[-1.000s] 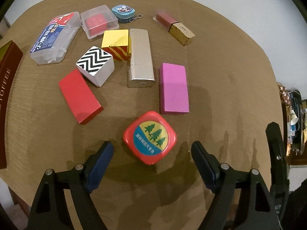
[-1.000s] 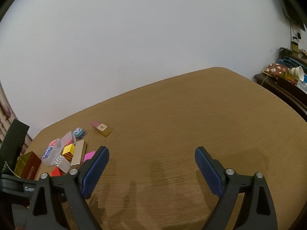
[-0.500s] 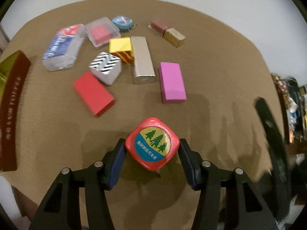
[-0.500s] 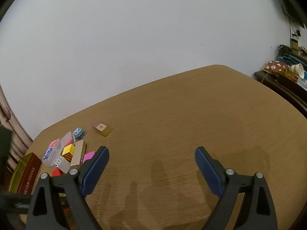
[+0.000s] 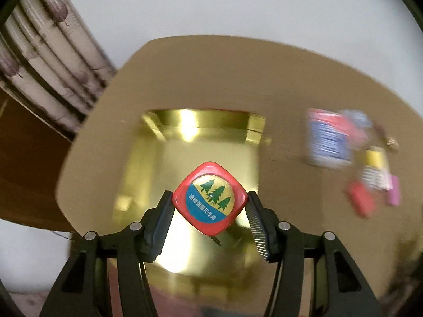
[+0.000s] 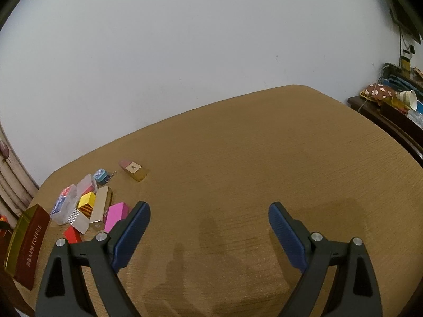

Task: Organize rigid objects
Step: 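Carry the tape measure into the gold tin and open the left gripper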

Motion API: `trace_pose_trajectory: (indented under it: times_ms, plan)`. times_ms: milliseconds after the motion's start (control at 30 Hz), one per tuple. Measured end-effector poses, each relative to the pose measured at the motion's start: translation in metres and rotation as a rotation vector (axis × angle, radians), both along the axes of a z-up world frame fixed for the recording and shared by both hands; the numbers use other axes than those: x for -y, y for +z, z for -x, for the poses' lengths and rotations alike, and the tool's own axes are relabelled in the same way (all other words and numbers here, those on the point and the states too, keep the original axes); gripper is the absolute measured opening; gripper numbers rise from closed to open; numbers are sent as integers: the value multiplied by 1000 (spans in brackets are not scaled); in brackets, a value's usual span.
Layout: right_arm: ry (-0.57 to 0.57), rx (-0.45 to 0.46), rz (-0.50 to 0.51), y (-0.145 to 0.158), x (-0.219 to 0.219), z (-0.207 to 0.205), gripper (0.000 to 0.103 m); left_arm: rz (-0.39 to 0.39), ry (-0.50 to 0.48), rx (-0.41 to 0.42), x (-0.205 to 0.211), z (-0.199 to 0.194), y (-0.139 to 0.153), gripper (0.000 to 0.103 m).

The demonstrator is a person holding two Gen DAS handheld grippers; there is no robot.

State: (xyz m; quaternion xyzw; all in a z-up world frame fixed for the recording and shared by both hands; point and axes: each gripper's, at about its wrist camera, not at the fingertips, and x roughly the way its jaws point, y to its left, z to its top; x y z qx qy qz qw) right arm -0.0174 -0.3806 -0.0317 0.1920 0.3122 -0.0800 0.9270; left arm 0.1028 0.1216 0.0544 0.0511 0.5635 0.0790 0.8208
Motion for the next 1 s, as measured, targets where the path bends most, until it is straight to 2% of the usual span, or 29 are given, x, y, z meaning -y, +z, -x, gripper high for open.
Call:
trace_pose_trajectory:
  times_ms: [133,367,400,533,633,733,833,900,933,967,1000]
  plan:
    - [-2,-15,10,-1,-2,-3,94,-43,18,-9,-43,-36,-23,51]
    - [2,-54,25,-6,-5,-11,94,-98,-26,-19,-56,-56,-66,51]
    - [2,-57,26,-6,-5,-11,94,-127,-12,-19,-55,-58,-72,51]
    - [1,-64,28,-7,-5,-11,94,-150,-2,-9,-67,-65,-84,53]
    - [4,-71,30,-7,-5,-12,94,-163,6,7,-73,-64,-79,53]
    - [4,-70,34,-6,-5,-11,94,-169,-1,68,-76,-51,-61,54]
    - [83,-89,36,-6,-12,-18,94,-84,3,162,-67,-18,-30,55]
    - [181,-103,41,-1,-25,-24,94,-34,0,248,-53,14,-11,71]
    - [226,-117,38,2,-33,-28,94,-31,1,274,-43,27,-5,86]
    - [250,-127,34,3,-38,-30,94,-25,4,295,-32,41,-2,93]
    - [280,-149,32,5,-46,-35,94,10,-4,317,-28,60,0,93]
